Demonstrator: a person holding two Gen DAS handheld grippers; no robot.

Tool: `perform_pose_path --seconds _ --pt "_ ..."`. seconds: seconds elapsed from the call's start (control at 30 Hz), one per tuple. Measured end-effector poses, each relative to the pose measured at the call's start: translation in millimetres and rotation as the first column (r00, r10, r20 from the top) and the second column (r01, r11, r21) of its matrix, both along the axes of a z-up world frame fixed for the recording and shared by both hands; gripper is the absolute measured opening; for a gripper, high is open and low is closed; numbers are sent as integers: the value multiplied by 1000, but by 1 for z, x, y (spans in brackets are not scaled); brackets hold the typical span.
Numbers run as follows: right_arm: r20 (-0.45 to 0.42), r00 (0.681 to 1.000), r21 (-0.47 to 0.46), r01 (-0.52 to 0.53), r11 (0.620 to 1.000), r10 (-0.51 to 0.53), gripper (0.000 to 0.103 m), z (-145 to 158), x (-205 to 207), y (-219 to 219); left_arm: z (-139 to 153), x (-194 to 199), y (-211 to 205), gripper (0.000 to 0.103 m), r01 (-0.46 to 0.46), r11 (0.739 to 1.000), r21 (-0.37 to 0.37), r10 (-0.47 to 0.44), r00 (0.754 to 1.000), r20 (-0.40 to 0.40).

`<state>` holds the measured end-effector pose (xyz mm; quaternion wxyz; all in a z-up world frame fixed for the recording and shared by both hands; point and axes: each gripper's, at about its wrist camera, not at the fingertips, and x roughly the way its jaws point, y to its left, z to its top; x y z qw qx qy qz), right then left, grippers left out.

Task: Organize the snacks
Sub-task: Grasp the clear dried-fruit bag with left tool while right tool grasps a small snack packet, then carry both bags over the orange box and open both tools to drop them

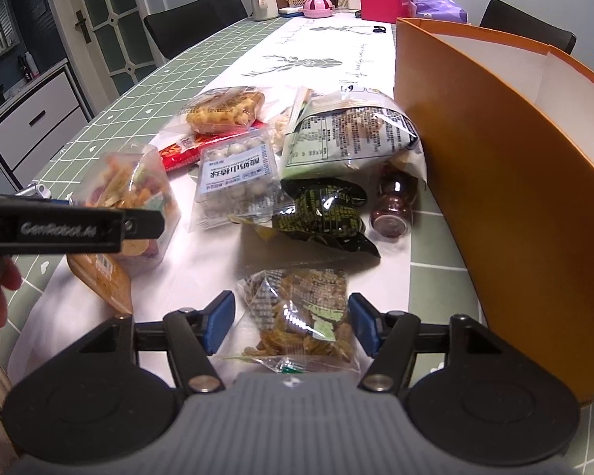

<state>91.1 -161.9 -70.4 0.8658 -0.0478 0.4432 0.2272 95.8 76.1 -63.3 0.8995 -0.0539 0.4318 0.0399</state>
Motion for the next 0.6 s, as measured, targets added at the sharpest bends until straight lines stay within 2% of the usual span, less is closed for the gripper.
perform_pose_path --seconds 0.1,0.2,0.37,0.6 --pt "-3 1000 -4 -4 1000 4 62 -1 0 0 -3 5 -1 86 -25 1000 6 25 1000 -8" --pt "-2 1000 -1 -10 1000 10 61 -2 0 -1 -5 6 -2 80 -30 999 14 30 1000 -10" --pt "0 1000 -7 -18 1000 18 60 -1 0 0 -2 4 -6 70 -4 999 33 5 1000 -29" --pt "0 999 -16 -36 999 36 56 2 -2 0 3 -1 -10 65 50 999 21 -48 996 -76"
